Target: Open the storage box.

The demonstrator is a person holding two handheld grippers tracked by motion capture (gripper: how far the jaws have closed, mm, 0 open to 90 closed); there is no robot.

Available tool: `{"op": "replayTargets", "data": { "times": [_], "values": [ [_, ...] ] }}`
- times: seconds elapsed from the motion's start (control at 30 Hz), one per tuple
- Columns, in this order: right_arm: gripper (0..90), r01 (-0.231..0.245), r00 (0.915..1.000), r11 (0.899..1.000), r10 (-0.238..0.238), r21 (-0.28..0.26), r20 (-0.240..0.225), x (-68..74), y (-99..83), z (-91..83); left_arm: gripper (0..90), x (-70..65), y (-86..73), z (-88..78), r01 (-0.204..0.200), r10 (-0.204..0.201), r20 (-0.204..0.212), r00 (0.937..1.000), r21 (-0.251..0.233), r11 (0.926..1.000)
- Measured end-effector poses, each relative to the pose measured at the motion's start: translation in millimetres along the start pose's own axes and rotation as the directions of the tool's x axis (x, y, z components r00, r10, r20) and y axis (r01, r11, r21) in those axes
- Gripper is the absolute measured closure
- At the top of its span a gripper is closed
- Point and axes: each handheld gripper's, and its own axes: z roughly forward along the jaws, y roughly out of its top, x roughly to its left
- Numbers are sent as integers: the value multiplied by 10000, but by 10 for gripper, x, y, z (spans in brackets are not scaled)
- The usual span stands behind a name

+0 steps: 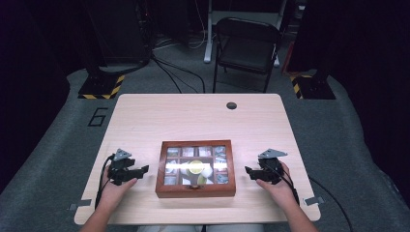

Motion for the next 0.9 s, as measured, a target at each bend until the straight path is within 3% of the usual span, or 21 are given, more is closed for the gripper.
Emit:
{"op": "replayTargets", "data": {
  "times": [0.23,0.37,0.7,0.9],
  "values": [
    [309,-69,9999,10000,69,45,-82,8,-1,-50,284,-67,9,-119,33,-32,124,9999,-113,9999],
    [318,-124,9996,9999,121,-109,-242,53,7,-136,295,-137,14,-215,-120,124,172,9998,-239,9996],
    [329,256,9986,9994,-265,-218,-448,211,-9,-274,315,-276,-19,-349,-239,254,495,9985,-293,9993],
    [341,122,9972,9991,-151,-404,-728,294,-27,-357,322,-380,-46,-413,-442,464,651,9968,-344,9984]
  ]
}}
